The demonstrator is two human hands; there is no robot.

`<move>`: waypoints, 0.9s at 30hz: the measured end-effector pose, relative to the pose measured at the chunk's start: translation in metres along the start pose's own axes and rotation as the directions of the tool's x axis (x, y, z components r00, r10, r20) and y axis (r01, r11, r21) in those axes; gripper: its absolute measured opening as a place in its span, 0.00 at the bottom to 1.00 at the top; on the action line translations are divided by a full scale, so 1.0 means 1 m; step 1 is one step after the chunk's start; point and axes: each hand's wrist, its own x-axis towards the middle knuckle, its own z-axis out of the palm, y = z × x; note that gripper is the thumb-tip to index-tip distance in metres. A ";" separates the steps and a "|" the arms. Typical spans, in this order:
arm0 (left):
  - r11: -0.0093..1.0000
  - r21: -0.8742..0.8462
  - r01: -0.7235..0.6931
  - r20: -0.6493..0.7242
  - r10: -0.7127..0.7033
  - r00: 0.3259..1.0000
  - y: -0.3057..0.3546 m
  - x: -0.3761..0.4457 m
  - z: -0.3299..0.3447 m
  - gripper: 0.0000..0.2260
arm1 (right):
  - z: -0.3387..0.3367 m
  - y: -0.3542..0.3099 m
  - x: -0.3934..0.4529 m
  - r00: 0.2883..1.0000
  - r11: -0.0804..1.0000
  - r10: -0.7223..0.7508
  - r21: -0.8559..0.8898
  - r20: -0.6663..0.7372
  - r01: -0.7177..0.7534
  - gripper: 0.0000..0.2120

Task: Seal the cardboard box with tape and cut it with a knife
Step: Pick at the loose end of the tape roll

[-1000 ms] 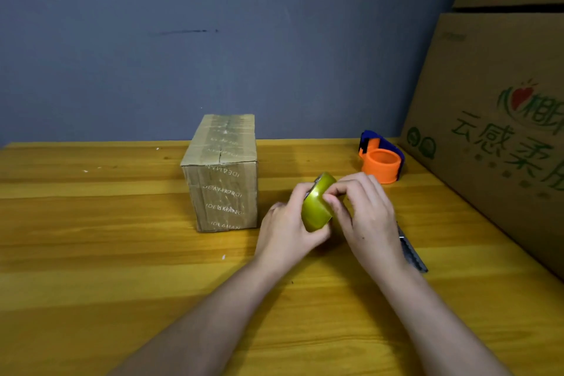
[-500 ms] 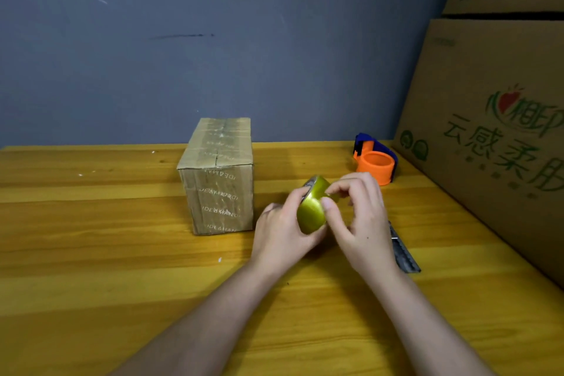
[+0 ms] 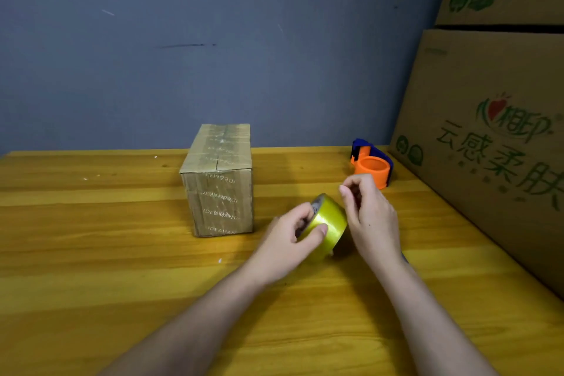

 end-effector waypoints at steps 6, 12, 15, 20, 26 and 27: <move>0.982 -0.179 0.056 0.085 -0.041 0.996 0.014 -0.014 -0.008 0.05 | -0.003 -0.005 0.000 0.993 0.997 -0.028 -0.074 0.118 0.037 0.08; 0.998 -0.037 0.055 0.094 -0.051 0.994 0.023 -0.021 -0.019 0.06 | -0.012 -0.017 0.005 0.976 0.995 -0.054 -0.069 0.209 0.070 0.07; 0.940 0.340 0.013 0.116 -0.056 0.992 0.027 -0.021 -0.027 0.07 | -0.019 -0.021 0.008 0.962 0.989 -0.073 -0.105 0.261 0.103 0.06; 0.905 0.425 0.014 0.082 -0.053 0.995 0.034 -0.017 -0.025 0.06 | -0.032 -0.031 0.011 0.961 0.983 -0.093 -0.131 0.260 0.130 0.06; 0.971 -0.043 0.236 0.027 -0.235 0.972 0.041 -0.009 -0.018 0.08 | -0.051 -0.051 0.020 0.961 0.968 -0.171 -0.145 0.216 0.205 0.06; 0.970 -0.018 0.244 0.028 -0.244 0.969 0.042 -0.008 -0.018 0.08 | -0.055 -0.055 0.022 0.959 0.964 -0.185 -0.149 0.215 0.220 0.06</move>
